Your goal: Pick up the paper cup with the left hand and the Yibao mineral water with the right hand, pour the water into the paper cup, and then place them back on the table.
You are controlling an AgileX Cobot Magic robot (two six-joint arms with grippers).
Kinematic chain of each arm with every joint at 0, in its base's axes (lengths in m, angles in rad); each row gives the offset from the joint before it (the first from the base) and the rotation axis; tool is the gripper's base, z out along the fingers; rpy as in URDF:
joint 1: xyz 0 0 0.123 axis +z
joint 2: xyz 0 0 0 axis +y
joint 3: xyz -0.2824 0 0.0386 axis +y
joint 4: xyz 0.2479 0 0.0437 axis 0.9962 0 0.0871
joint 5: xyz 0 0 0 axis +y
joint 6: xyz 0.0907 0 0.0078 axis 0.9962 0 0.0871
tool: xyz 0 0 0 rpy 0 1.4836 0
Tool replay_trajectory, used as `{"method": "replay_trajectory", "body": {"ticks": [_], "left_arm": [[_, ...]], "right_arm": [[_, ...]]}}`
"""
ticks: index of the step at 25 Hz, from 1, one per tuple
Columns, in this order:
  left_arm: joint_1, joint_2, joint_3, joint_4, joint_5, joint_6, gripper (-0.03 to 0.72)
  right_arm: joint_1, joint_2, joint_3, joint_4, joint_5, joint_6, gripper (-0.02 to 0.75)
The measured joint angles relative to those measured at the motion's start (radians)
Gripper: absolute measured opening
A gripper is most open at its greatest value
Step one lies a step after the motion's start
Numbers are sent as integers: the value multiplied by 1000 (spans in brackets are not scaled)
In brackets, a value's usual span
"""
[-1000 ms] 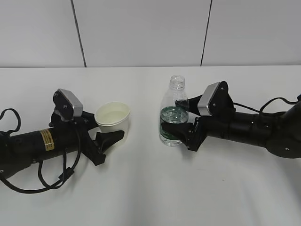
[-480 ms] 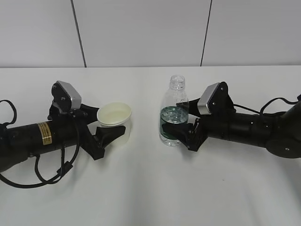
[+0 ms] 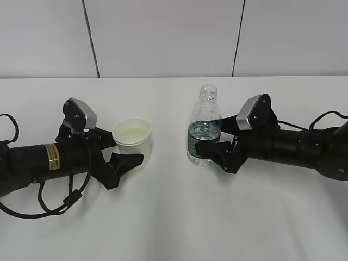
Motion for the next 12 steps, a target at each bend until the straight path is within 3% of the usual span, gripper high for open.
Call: {"method": "replay_trajectory", "body": {"ticks": [7, 12], "left_arm": [[12, -30, 0, 47, 53, -56, 561], [73, -82, 0, 178, 121, -181, 561]], "right_arm": [[-2, -43, 0, -48, 69, 28, 625], [-2, -48, 0, -117, 111, 91, 625]]}}
